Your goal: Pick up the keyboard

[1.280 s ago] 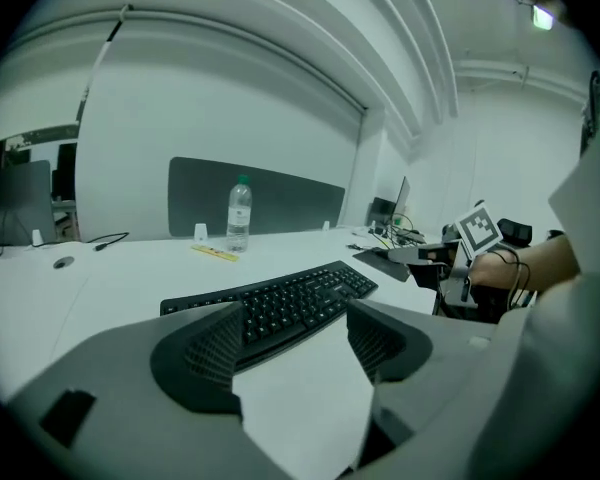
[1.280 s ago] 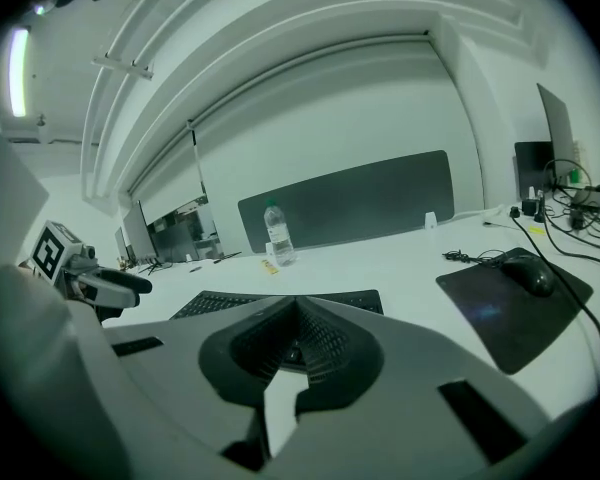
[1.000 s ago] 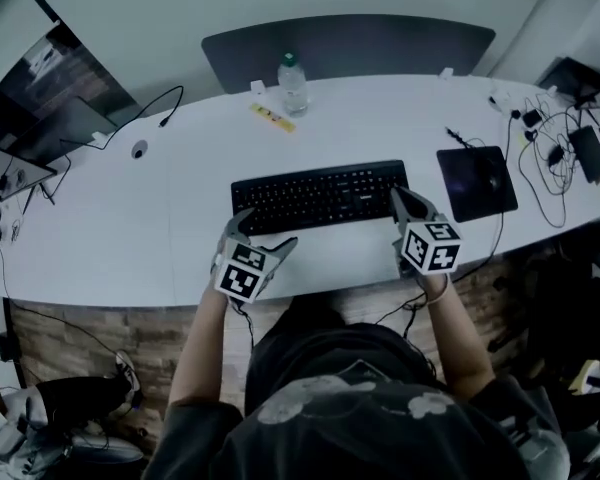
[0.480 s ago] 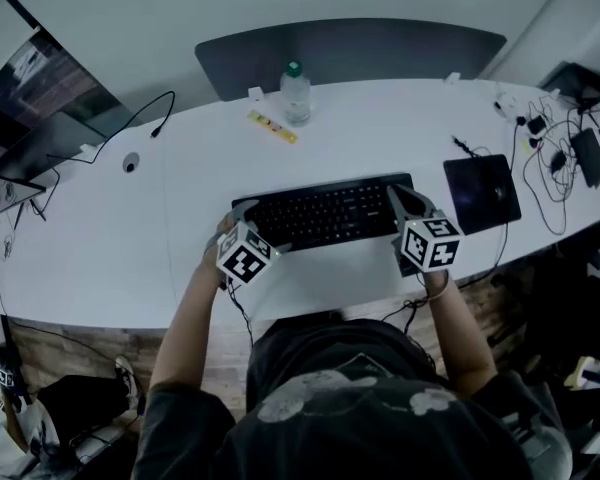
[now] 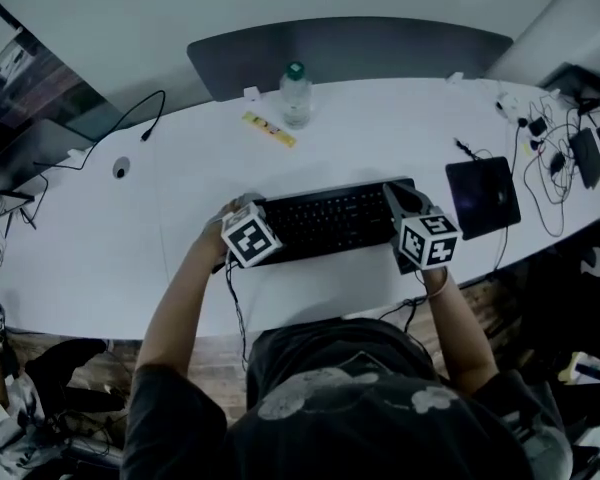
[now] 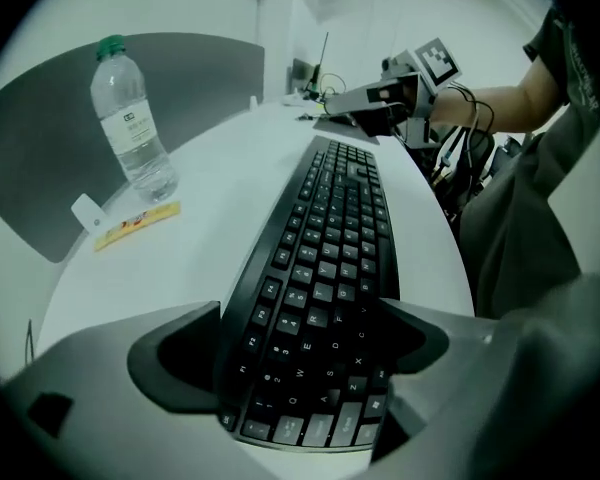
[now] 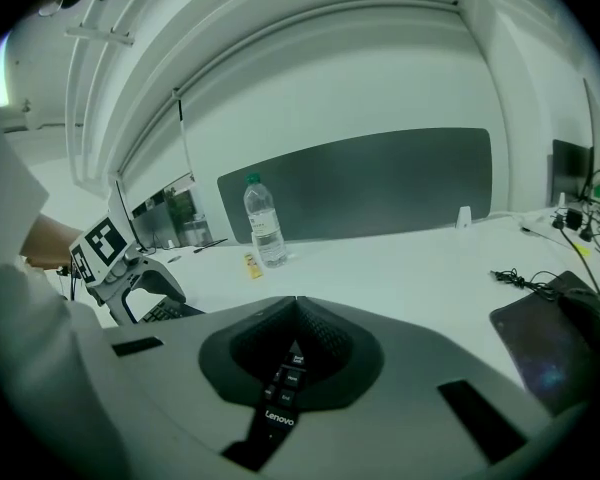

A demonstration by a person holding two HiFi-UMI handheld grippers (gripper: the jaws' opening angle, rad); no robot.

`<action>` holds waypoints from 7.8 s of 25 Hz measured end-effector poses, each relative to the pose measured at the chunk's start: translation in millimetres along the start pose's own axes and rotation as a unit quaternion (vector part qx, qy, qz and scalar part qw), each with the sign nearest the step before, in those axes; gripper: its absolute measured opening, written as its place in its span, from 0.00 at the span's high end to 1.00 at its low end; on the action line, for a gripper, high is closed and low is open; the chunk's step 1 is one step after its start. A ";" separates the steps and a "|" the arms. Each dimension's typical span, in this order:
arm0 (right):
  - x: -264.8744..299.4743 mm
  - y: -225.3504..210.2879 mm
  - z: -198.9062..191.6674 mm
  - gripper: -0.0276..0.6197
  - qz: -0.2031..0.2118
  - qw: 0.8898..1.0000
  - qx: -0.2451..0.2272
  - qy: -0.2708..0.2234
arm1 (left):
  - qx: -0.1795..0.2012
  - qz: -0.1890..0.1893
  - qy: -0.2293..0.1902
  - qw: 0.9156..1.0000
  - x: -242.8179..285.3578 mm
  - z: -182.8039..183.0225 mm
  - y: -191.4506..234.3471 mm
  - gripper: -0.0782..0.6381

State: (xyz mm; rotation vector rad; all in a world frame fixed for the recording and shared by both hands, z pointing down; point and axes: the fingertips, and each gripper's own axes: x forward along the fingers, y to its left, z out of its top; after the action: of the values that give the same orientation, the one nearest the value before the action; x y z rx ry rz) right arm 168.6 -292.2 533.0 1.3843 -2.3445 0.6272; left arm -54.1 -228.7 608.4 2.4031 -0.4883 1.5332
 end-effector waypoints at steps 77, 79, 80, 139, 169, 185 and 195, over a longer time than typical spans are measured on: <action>0.6 97.7 -124.1 0.78 0.509 0.523 -0.162 0.664 | 0.193 -0.021 0.172 0.966 19.2 -10.4 -46.4 0.07; -3.9 100.3 -121.8 0.80 0.511 0.550 -0.161 0.641 | 0.204 -0.001 0.162 0.965 15.6 -8.8 -47.0 0.07; -5.8 101.2 -119.7 0.80 0.511 0.563 -0.157 0.630 | 0.211 0.010 0.155 0.965 13.8 -7.2 -47.1 0.07; -191.2 154.1 -25.1 0.84 0.398 0.902 0.157 -0.055 | -0.308 0.236 -0.288 0.876 -166.6 8.7 -171.2 0.09; -294.8 305.2 -119.5 0.84 0.218 0.933 0.220 -0.183 | -0.263 0.234 -0.300 0.887 -231.5 -163.5 -249.1 0.88; -347.6 371.5 -172.6 0.84 0.183 0.936 0.224 -0.201 | -0.241 0.233 -0.317 0.887 -255.3 -222.2 -300.9 0.89; -355.5 392.3 -195.2 0.84 0.170 0.939 0.226 -0.196 | -0.233 0.225 -0.318 0.891 -255.9 -243.0 -311.1 0.89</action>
State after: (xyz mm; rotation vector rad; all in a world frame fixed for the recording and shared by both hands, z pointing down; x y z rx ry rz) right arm 0.8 238.7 441.9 1.3899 -2.9297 1.1392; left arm -227.9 185.1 467.8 2.4243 -1.4442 0.5667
